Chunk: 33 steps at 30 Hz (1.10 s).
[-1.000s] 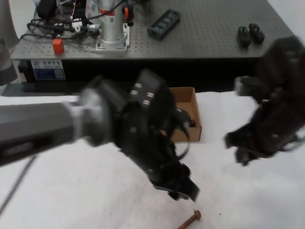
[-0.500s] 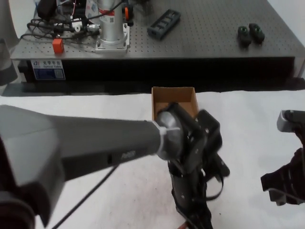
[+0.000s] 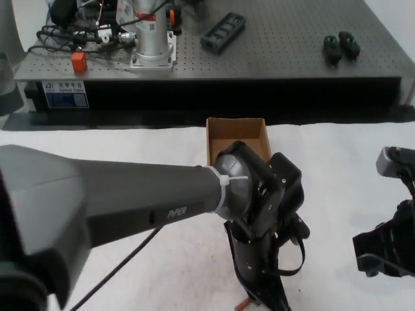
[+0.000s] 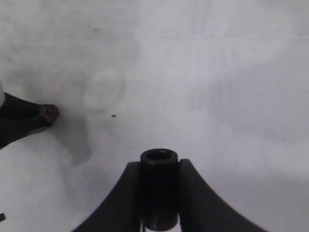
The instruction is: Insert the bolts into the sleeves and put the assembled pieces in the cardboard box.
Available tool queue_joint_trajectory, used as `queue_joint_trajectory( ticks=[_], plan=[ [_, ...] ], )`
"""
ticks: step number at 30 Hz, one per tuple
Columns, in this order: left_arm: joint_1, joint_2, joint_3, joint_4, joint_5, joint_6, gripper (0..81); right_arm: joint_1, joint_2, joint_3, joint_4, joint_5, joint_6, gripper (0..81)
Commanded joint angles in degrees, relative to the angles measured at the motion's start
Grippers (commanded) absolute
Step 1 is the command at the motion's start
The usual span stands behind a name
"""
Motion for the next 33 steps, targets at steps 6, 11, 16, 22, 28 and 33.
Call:
queue_joint_trajectory(
  ticks=[6, 11, 16, 22, 28, 33],
  plan=[
    [10.20, -24.75, 11.32, -18.53, 7.16, -22.26, 0.7, 3.28, -14.18, 10.41, -14.03, -23.75, 7.63, 0.3],
    [13.81, -36.97, 26.67, -43.58, 25.46, -37.51, 0.7, 11.16, -19.11, 19.08, -32.97, -35.18, 18.97, 0.3],
    [13.27, -40.77, 34.99, -61.13, 32.53, -49.97, 0.7, 19.21, -17.06, 21.34, -51.66, -34.19, 26.29, 0.3],
    [12.91, -40.76, 35.76, -62.27, 34.06, -52.00, 0.7, 22.03, -13.80, 21.20, -65.65, -30.96, 30.30, 0.3],
    [12.91, -40.76, 35.76, -62.27, 35.70, -52.00, 0.7, 22.01, -13.19, 21.04, -68.14, -30.34, 30.28, 0.3],
    [12.84, -40.76, 35.76, -62.27, 38.08, -52.00, 0.7, 22.01, -13.19, 21.04, -68.25, -27.05, 30.28, 0.3]
  ],
)
